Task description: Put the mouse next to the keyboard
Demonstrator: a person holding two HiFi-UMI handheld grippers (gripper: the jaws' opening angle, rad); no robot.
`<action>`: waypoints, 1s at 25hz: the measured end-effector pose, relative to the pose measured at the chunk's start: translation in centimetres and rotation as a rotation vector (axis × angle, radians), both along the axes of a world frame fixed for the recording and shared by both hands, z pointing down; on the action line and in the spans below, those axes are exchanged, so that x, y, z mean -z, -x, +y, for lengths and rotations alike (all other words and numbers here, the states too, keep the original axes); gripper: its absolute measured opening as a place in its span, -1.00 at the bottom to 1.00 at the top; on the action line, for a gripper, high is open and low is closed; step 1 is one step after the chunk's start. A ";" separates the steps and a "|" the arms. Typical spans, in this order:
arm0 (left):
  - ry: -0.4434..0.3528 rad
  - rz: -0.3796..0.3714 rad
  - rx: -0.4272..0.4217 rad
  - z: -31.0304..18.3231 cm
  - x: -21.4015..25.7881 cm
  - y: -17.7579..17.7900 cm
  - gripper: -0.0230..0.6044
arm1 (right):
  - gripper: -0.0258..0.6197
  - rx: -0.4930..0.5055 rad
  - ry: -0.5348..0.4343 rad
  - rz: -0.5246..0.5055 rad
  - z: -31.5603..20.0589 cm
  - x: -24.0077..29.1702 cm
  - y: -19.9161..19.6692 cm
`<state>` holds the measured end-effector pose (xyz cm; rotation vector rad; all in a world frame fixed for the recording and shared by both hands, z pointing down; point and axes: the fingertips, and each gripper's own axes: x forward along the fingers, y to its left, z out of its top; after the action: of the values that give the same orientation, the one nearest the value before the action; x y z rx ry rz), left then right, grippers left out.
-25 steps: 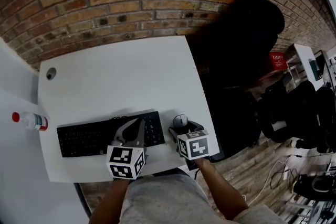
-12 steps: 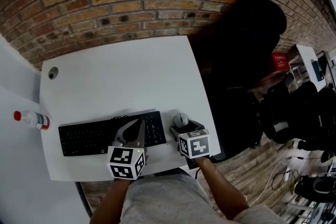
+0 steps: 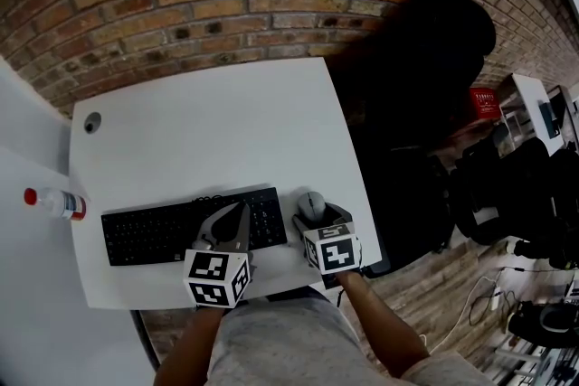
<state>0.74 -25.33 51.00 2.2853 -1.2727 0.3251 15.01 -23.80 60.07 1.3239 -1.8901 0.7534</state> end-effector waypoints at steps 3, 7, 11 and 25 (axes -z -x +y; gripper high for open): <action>0.001 -0.003 0.001 0.2 0.0 0.1 -0.95 | 0.04 -0.004 -0.006 -0.002 0.0 0.0 0.0; -0.003 -0.004 -0.002 0.4 0.1 0.3 -0.95 | 0.04 -0.021 -0.022 -0.003 0.0 0.0 0.0; -0.008 -0.005 -0.004 0.5 0.2 0.5 -0.95 | 0.04 -0.032 -0.032 -0.002 0.0 0.0 0.1; -0.033 -0.011 -0.008 1.0 1.5 1.2 -0.95 | 0.06 -0.062 -0.090 -0.022 -0.3 2.1 -0.1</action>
<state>-0.44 -24.29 49.53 2.3195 -1.2837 0.3218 15.11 -24.11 58.00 1.4411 -1.9274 0.7241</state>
